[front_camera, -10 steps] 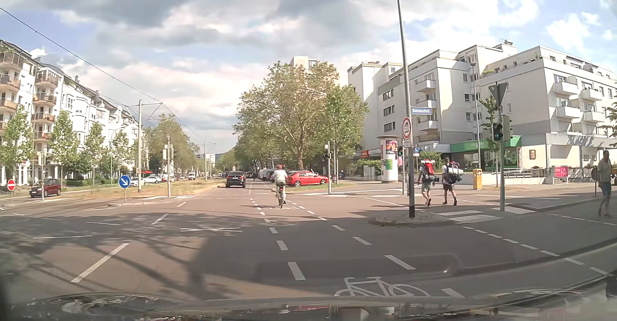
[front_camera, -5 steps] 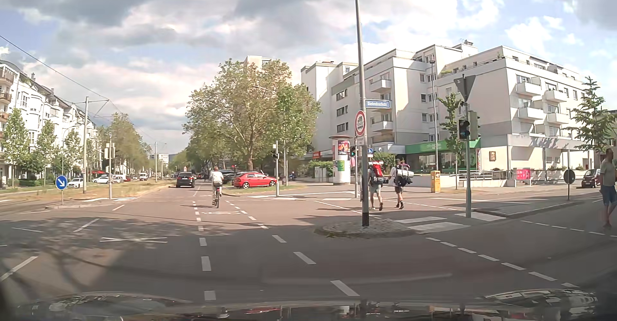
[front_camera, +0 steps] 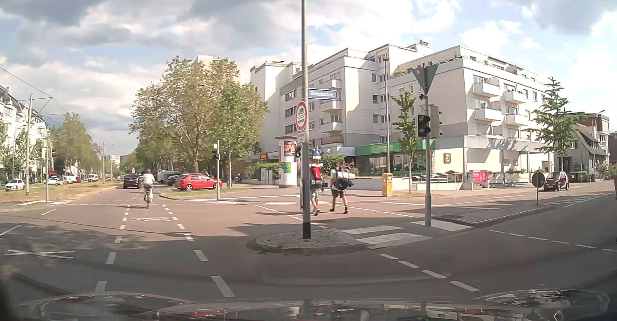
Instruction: Follow the waypoints while adhering to traffic rules and regulations
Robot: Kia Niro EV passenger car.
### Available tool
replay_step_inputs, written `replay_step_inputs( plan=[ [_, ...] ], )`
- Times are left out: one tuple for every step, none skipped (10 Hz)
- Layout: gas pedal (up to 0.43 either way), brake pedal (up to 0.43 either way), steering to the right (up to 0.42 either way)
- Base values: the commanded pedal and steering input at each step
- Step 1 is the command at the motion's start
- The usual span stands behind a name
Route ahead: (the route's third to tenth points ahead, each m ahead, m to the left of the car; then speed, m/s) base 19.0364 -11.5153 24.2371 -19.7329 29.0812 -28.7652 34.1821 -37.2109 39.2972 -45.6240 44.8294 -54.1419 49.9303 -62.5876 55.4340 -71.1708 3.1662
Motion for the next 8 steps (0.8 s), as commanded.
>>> replay_step_inputs(
  plan=[
    [0.059,0.000,0.364],
    [0.059,0.000,0.364],
    [0.059,0.000,0.364],
    [0.059,0.000,0.364],
    [0.059,0.000,0.364],
    [0.059,0.000,0.364],
    [0.059,0.000,0.363],
    [0.059,0.000,0.364]
  ],
)
